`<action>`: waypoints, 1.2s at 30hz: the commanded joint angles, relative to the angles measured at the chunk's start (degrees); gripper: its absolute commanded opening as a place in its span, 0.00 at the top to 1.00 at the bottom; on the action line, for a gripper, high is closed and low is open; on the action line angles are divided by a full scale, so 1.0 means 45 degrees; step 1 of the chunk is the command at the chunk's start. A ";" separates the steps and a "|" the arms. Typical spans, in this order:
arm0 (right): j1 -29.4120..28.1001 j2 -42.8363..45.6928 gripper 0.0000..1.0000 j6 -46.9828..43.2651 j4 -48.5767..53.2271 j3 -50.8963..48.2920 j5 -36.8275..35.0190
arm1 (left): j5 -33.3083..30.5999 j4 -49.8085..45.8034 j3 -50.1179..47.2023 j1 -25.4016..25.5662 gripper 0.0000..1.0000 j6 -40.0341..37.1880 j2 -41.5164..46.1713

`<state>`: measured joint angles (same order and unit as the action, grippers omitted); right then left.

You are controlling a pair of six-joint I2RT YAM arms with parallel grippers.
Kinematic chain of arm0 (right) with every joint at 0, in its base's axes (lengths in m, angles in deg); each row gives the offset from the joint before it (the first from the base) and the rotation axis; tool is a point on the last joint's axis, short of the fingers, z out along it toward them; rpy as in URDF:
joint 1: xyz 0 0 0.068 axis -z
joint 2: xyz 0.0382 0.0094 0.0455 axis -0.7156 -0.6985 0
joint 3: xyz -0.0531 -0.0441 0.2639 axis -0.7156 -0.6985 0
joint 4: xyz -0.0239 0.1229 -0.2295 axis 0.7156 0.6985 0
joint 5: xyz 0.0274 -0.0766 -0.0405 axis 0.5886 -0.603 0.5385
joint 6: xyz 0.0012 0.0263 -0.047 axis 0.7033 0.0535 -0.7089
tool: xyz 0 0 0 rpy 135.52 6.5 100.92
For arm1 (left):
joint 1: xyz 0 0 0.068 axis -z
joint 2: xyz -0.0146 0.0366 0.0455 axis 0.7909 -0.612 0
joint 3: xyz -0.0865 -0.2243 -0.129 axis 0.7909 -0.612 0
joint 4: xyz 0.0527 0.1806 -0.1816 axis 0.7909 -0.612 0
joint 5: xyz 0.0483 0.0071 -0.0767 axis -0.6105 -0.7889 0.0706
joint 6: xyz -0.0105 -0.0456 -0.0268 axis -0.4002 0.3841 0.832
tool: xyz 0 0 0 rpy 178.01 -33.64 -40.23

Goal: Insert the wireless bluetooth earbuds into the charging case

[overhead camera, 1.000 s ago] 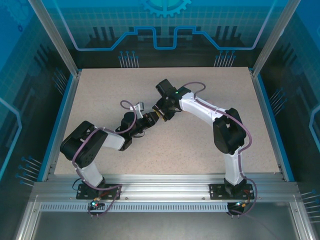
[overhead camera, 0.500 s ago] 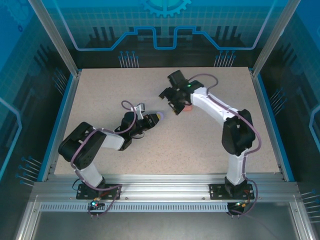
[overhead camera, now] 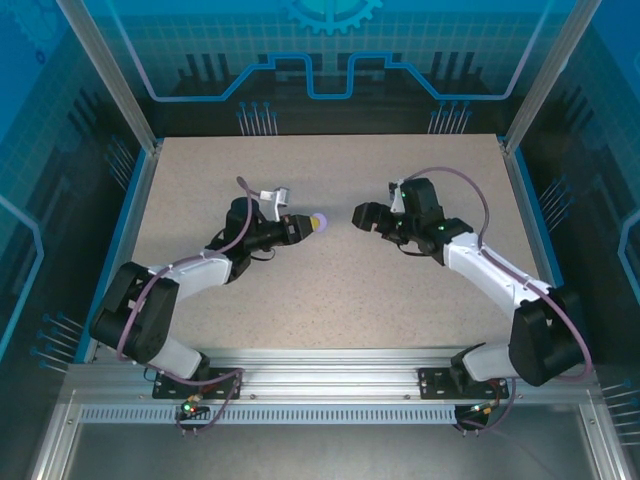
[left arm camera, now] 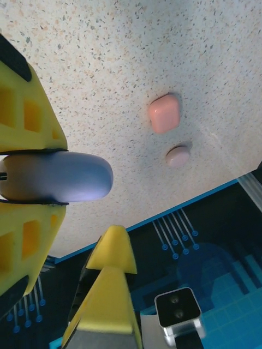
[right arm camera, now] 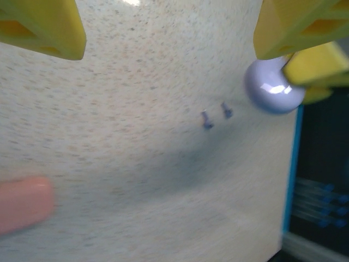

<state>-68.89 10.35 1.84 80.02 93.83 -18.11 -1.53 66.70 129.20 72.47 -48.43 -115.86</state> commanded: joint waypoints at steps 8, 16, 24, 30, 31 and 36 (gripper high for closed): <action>-0.0712 -0.0946 0.20 -0.1922 -0.3151 0.0317 0.3092 | 0.1993 -0.1043 0.0913 -0.0135 1.00 -0.0516 0.0315; -0.0918 -0.1955 0.22 -0.1662 -0.3650 0.0257 0.2905 | 0.1937 -0.0965 0.0914 -0.0135 1.00 -0.0402 0.0510; -0.0692 -0.2671 0.26 -0.1518 -0.3605 0.0064 0.2499 | 0.1954 -0.0887 0.0934 -0.0137 1.00 -0.0375 0.0665; 0.0037 -0.3061 0.29 -0.0948 -0.3640 -0.0395 0.1926 | 0.2056 -0.0863 0.0914 -0.0135 1.00 -0.0389 0.0887; 0.0156 -0.3154 0.29 -0.0817 -0.3637 -0.0416 0.1858 | 0.2079 -0.0800 0.0904 -0.0135 1.00 -0.0355 0.0916; 0.0499 -0.2980 0.30 -0.0645 -0.3611 -0.0570 0.2232 | 0.2043 -0.0790 0.0837 -0.0134 1.00 -0.0399 0.0947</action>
<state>-67.25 -4.03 -2.14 64.00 91.73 -8.49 6.05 61.94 131.76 71.93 -49.67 -113.02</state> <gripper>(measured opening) 0.701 0.207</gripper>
